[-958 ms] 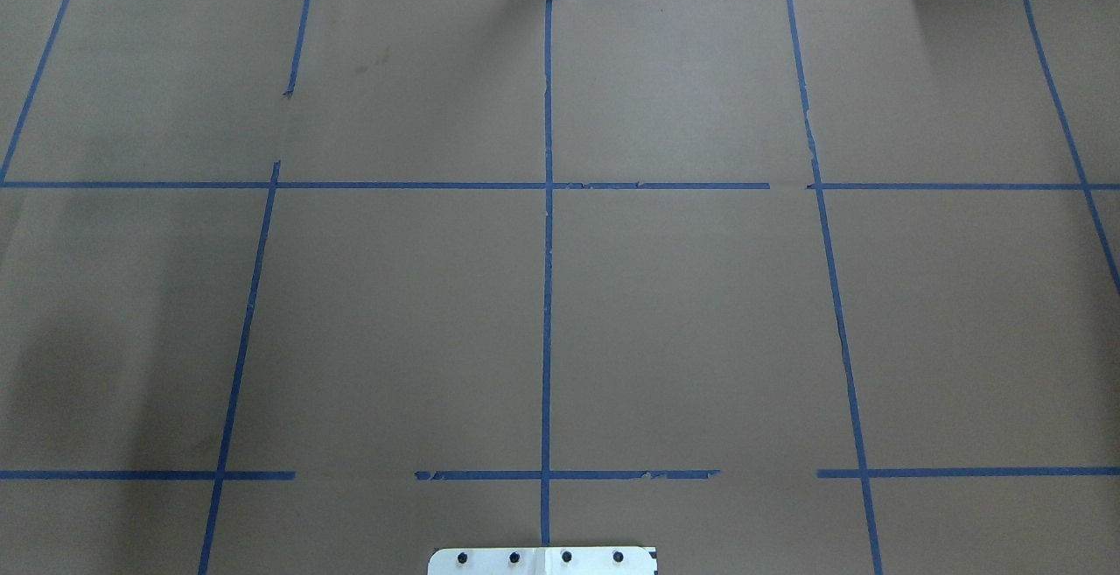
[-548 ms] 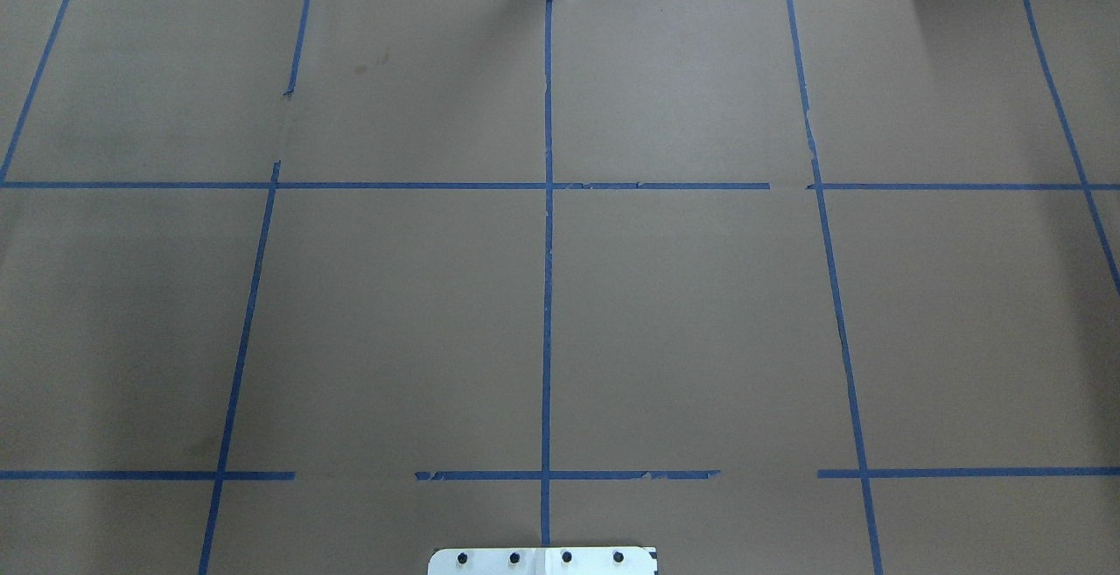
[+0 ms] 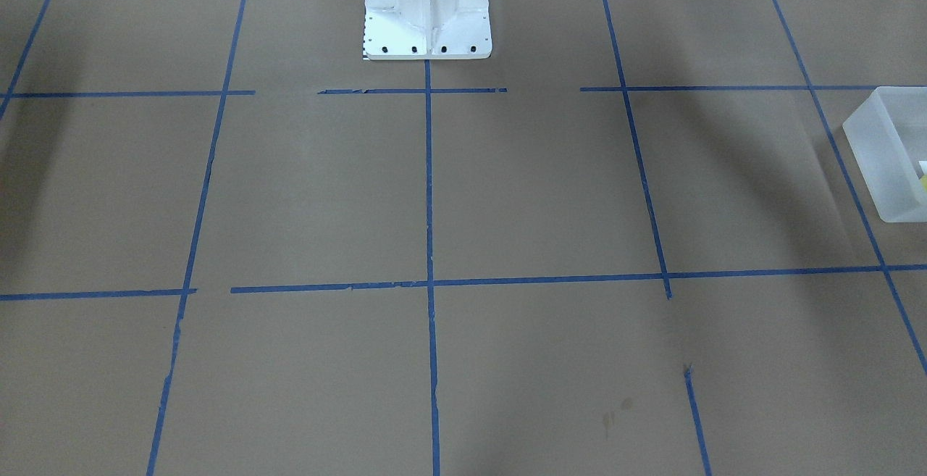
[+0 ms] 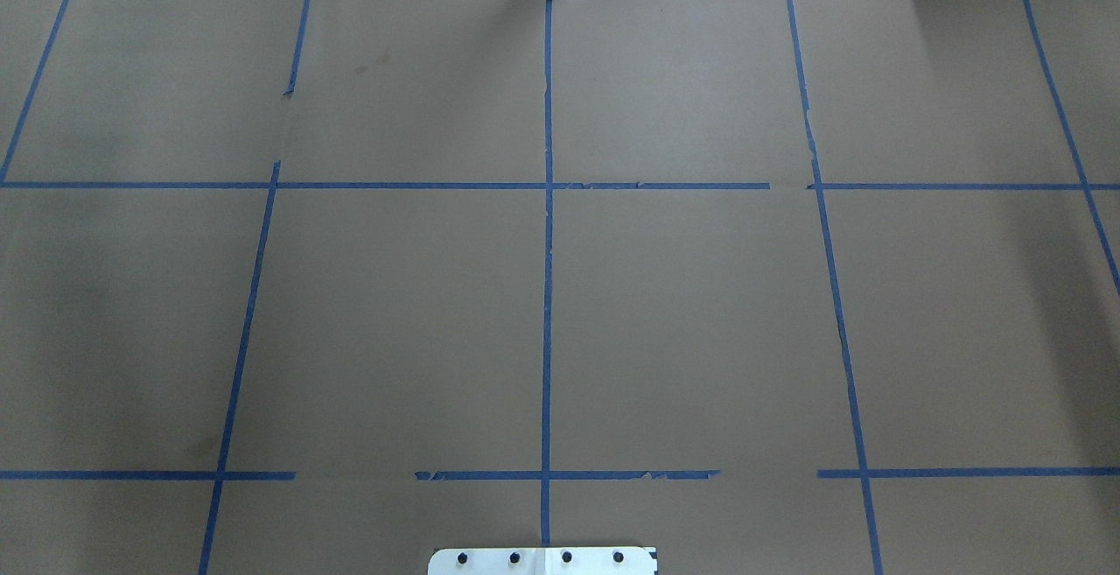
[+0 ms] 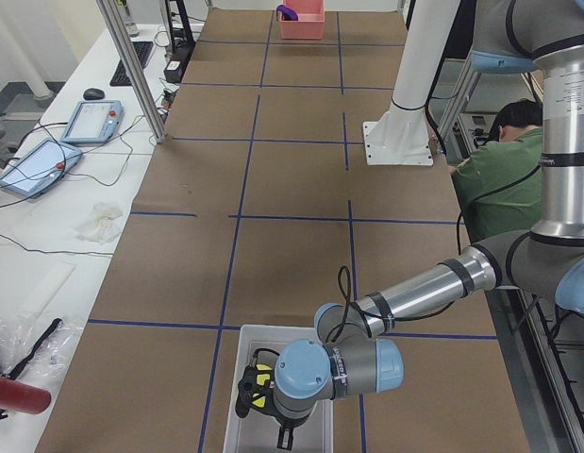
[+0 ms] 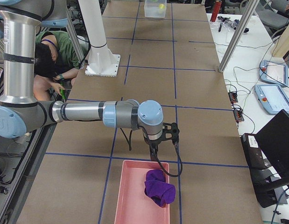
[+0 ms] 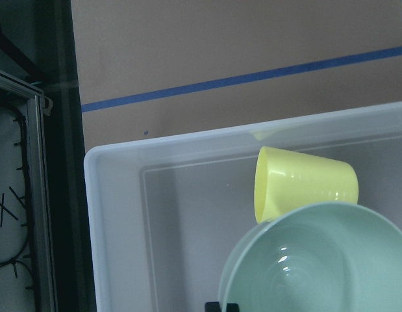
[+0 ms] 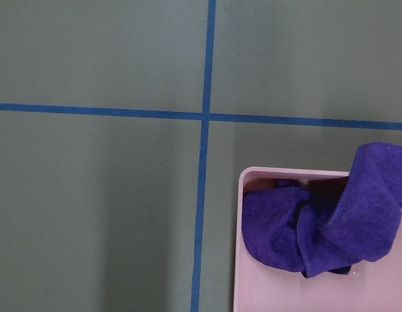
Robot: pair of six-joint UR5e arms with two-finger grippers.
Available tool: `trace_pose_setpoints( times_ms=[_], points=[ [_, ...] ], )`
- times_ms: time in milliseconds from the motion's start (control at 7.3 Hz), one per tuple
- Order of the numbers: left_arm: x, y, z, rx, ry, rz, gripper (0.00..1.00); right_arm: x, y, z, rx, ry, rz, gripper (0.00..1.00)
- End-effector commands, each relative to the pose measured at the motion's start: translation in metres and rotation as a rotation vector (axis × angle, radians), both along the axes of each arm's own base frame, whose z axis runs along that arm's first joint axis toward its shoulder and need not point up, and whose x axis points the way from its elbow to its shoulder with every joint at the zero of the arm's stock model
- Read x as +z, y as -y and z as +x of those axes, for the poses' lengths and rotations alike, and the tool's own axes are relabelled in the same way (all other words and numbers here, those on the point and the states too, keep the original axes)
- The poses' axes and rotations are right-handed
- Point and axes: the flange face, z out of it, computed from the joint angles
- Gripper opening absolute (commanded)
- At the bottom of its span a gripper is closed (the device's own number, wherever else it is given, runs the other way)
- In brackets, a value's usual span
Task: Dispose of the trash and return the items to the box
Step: 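Carry the green bowl into the clear bin with the left gripper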
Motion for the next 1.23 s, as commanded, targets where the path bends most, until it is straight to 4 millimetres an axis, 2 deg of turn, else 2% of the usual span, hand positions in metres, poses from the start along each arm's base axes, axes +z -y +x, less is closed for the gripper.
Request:
trace_pose_setpoints(
  times_ms=[0, 137, 411, 548, 685, 821, 958, 1095],
  points=[
    [0.016, 0.000, -0.003, -0.005, 0.012, -0.033, 0.00, -0.002, 0.004, -0.021, -0.024, 0.008, 0.014, 1.00],
    [0.022, 0.009, -0.007, -0.006, 0.040, -0.046, 0.00, -0.003, 0.006, -0.028, -0.040, 0.015, 0.016, 1.00],
    [0.026, 0.013, -0.012, -0.034, 0.078, -0.044, 0.00, -0.006, 0.008, -0.032, -0.050, 0.017, 0.033, 1.00],
    [0.024, 0.014, -0.013, -0.052, 0.079, -0.043, 0.66, -0.007, 0.009, -0.032, -0.054, 0.016, 0.041, 1.00],
    [0.020, 0.017, -0.013, -0.052, 0.081, -0.032, 1.00, -0.010, 0.011, -0.032, -0.057, 0.015, 0.071, 1.00],
    [0.006, 0.026, -0.016, -0.057, 0.086, -0.004, 1.00, -0.011, 0.010, -0.032, -0.050, 0.018, 0.081, 1.00],
    [-0.018, 0.041, -0.020, -0.060, 0.093, 0.045, 1.00, -0.009, 0.009, -0.032, -0.049, 0.021, 0.076, 1.00],
    [-0.057, 0.060, -0.025, -0.066, 0.104, 0.114, 1.00, 0.002, -0.001, -0.032, -0.052, 0.021, 0.051, 1.00]
  ],
)
